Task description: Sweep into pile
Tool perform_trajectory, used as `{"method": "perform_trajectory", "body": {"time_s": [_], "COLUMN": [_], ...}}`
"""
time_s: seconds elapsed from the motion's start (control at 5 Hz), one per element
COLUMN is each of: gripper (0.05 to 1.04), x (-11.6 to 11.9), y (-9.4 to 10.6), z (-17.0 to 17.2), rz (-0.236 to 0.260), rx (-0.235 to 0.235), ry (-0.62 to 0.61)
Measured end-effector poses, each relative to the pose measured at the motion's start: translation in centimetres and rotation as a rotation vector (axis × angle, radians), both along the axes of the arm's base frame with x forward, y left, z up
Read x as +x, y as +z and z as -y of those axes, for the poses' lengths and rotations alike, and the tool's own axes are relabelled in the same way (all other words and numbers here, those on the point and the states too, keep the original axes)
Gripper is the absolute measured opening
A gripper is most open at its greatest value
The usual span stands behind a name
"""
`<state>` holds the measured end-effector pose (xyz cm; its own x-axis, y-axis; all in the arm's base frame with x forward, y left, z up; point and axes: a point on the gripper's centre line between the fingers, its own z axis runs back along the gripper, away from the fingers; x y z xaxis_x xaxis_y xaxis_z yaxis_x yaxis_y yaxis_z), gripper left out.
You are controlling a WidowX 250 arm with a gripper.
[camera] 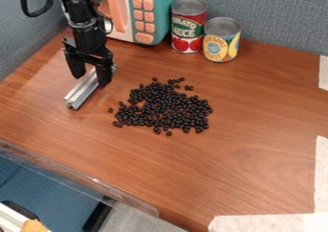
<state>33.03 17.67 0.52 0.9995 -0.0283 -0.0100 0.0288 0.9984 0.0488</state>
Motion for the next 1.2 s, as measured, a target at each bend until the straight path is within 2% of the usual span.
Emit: {"method": "perform_trajectory", "body": {"time_s": [0.2,0.4,0.6,0.8,1.2], "gripper": [0.727,0.420,0.366,0.366,0.366], "x": [0.0,0.1,0.1,0.0,0.1], "y": [-0.2,-0.2,-0.2,-0.3,-0.6], "z": [-0.1,0.0,0.0,0.1,2.0], "rz": [-0.007,-0.008,-0.008,-0.011,0.020], "rx": [0.004,0.007,0.011,0.009,-0.027], "ry": [0.000,-0.002,-0.005,-0.004,0.021]}}
